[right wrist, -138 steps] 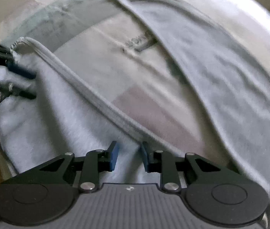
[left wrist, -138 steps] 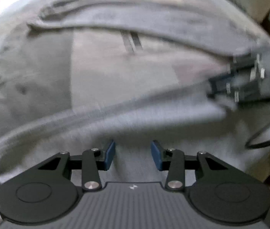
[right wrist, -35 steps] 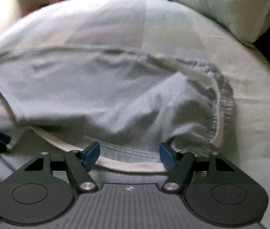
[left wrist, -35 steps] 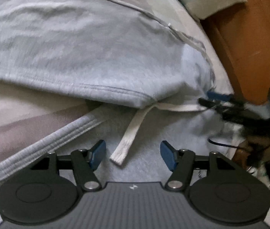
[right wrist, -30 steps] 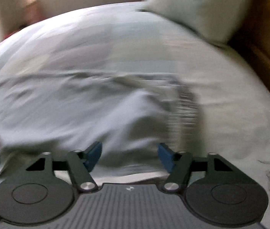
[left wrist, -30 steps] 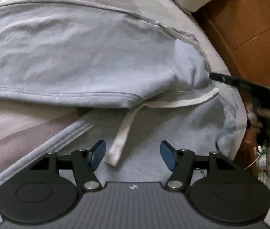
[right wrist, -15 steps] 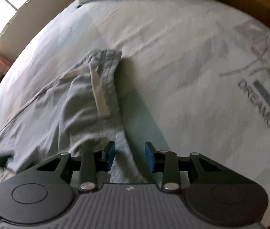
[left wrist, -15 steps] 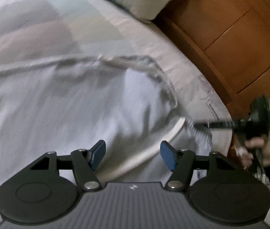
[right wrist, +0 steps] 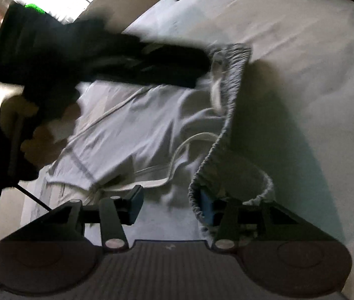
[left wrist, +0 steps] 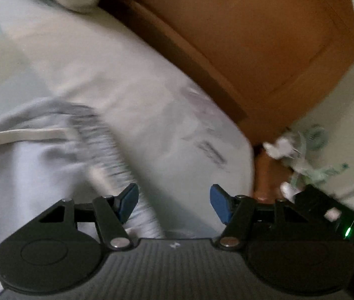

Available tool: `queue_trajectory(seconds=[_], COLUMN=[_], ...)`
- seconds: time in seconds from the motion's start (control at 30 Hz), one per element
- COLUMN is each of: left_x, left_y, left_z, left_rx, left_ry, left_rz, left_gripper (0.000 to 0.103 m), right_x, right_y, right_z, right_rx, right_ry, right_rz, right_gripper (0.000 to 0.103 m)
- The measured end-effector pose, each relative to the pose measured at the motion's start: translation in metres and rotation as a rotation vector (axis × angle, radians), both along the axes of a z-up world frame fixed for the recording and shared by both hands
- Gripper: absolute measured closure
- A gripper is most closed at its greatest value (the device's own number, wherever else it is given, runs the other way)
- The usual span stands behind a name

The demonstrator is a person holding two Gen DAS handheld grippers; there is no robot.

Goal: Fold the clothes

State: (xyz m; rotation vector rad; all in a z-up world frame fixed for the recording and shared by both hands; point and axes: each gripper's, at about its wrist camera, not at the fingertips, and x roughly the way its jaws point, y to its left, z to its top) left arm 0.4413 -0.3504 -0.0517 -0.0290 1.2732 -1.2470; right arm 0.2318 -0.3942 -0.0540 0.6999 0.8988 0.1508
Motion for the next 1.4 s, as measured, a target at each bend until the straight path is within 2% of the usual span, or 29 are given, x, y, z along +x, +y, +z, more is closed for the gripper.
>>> queue_trajectory(seconds=[0.07,0.13,0.2,0.3,0.43,0.5,0.57,0.6,0.67,0.7,0.77,0.8,0.87,0.93,1.1,1.17,1.23,1.3,1.4], left_x=[-0.004,-0.007,-0.004,-0.002,0.000,0.002,0.002,0.003,0.004,0.006,0.006,0.008,0.012,0.014,0.021,0.022,0.021,0.019,0.014], left_y=[-0.016,-0.025,-0.024,-0.007,0.013,0.021,0.024,0.026,0.029,0.030,0.033,0.038,0.045,0.052,0.078,0.087,0.094,0.098,0.101], left_z=[-0.016,-0.034,-0.047,-0.047,-0.046,-0.048,-0.046,-0.046,-0.046,-0.045,-0.045,-0.044,-0.043,-0.037,-0.020,-0.020,-0.026,-0.032,-0.035], left_rx=[0.024,0.073,0.150,0.179,0.235,0.233,0.224,0.217,0.205,0.214,0.228,0.208,0.180,0.148,0.106,0.128,0.164,0.184,0.185], left_ry=[0.070,0.084,0.061,0.011,-0.034,-0.034,-0.034,-0.030,-0.024,-0.035,-0.072,-0.061,-0.029,-0.030,-0.041,-0.053,-0.055,-0.039,-0.045], left_rz=[-0.056,-0.074,-0.047,-0.012,-0.019,-0.010,0.002,0.010,0.026,0.035,0.030,0.033,0.060,0.088,0.187,0.206,0.224,0.239,0.237], left_gripper=[0.038,0.038,0.039,0.039,0.039,0.039,0.038,0.038,0.038,0.045,0.045,0.042,0.042,0.042,0.040,0.039,0.039,0.039,0.039], right_x=[0.003,0.004,0.003,0.012,0.024,0.030,0.036,0.039,0.045,0.049,0.064,0.065,0.071,0.076,0.082,0.085,0.087,0.088,0.083], right_y=[0.002,0.003,0.001,-0.013,-0.031,-0.040,-0.048,-0.053,-0.062,-0.064,-0.056,-0.049,-0.041,-0.038,-0.019,-0.013,-0.010,-0.012,-0.021], right_z=[-0.002,-0.004,-0.005,-0.009,-0.014,-0.017,-0.020,-0.021,-0.023,-0.026,-0.038,-0.045,-0.047,-0.046,-0.041,-0.039,-0.037,-0.034,-0.018], right_rx=[-0.002,0.003,0.012,-0.005,-0.027,-0.039,-0.050,-0.055,-0.067,-0.071,-0.093,-0.103,-0.138,-0.145,-0.239,-0.269,-0.289,-0.296,-0.342], right_ry=[-0.007,-0.010,-0.006,-0.004,-0.001,0.000,0.002,0.002,0.004,0.005,0.016,0.031,0.025,0.041,0.088,0.115,0.137,0.146,0.125], right_rz=[0.007,0.007,0.002,0.003,0.004,0.004,0.005,0.005,0.005,0.017,0.115,0.172,0.231,0.268,0.370,0.393,0.365,0.325,0.236], right_gripper=[0.048,0.048,0.048,0.048,0.048,0.049,0.054,0.060,0.062,0.065,0.066,0.065,0.066,0.066,0.065,0.072,0.089,0.095,0.097])
